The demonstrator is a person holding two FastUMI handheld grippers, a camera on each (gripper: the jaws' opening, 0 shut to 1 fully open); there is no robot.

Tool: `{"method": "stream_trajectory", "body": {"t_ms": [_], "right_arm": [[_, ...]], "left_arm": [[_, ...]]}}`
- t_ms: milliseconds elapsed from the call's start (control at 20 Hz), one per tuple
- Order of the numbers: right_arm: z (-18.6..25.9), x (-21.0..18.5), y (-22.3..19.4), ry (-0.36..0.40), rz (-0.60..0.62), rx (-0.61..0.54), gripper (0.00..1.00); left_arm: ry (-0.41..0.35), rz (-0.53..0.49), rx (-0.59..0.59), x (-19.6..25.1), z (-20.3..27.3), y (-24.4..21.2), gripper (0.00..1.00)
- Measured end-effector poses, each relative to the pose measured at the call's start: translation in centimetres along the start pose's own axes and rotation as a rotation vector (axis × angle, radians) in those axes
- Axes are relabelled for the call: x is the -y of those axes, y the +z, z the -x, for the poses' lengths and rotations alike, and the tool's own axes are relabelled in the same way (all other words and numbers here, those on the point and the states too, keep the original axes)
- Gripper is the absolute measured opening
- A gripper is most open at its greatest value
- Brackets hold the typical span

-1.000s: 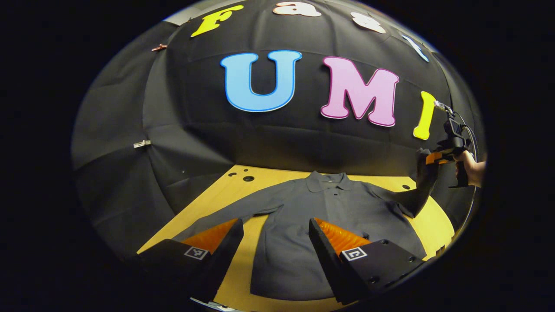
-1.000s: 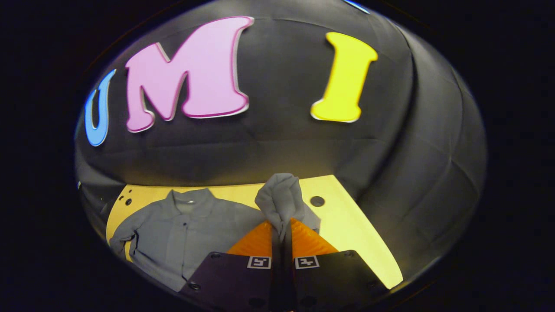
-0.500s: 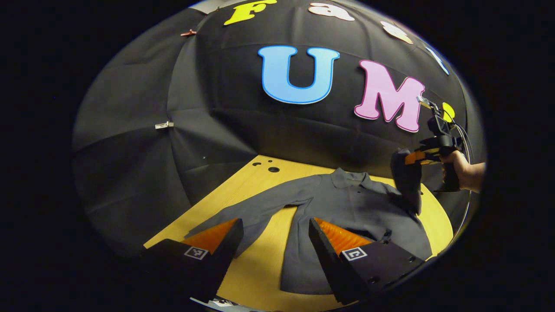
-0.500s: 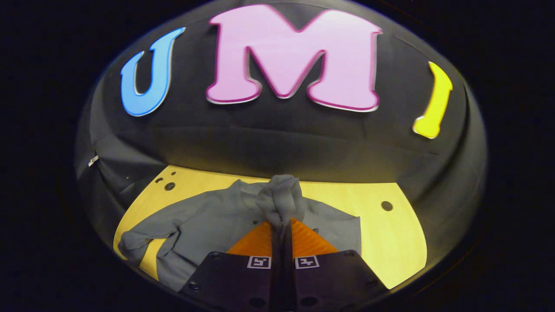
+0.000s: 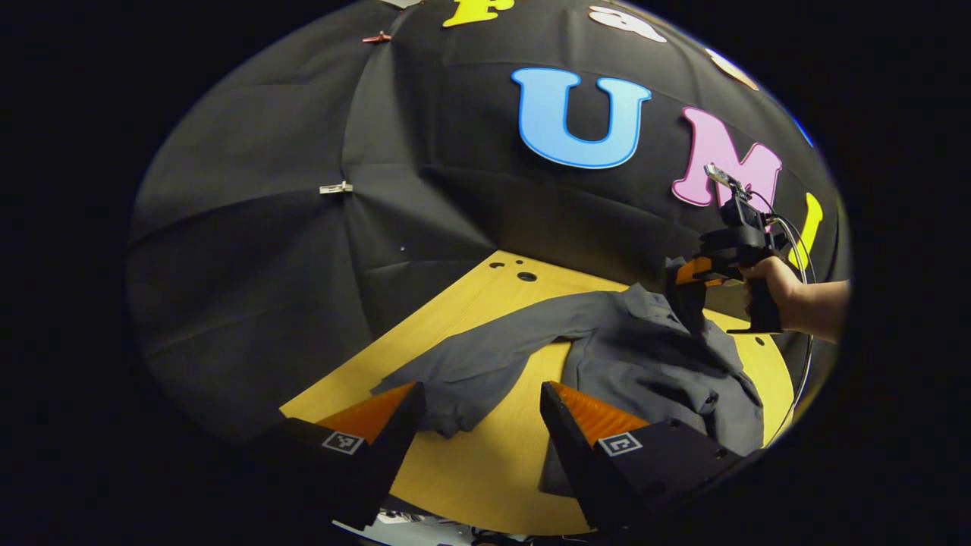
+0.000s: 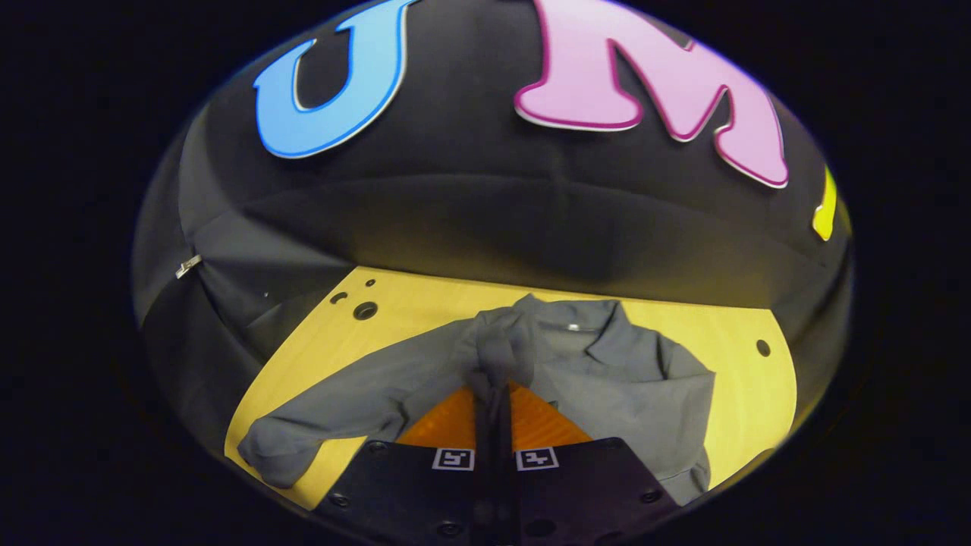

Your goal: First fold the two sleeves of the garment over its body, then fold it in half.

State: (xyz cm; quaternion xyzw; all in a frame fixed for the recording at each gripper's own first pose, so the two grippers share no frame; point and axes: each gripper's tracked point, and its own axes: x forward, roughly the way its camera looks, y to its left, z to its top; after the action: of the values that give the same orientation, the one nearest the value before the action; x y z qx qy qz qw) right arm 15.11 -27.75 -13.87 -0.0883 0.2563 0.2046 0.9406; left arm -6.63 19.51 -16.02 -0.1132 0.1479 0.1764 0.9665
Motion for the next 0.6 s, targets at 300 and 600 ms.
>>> {"method": "stream_trajectory", "body": {"t_ms": [300,600], "right_arm": [[-4.7,-5.3,-4.3,0.036,0.036,-0.099,0.06],[-5.1,-7.7,-6.5,0.07,0.047,-0.148,0.2]], "left_arm": [[0.083,0.048,-0.021,-2.7,0.3,-1.1,0.96],[0.098,0.067,-0.035,-3.7,-0.3,-1.6,0.96]]}}
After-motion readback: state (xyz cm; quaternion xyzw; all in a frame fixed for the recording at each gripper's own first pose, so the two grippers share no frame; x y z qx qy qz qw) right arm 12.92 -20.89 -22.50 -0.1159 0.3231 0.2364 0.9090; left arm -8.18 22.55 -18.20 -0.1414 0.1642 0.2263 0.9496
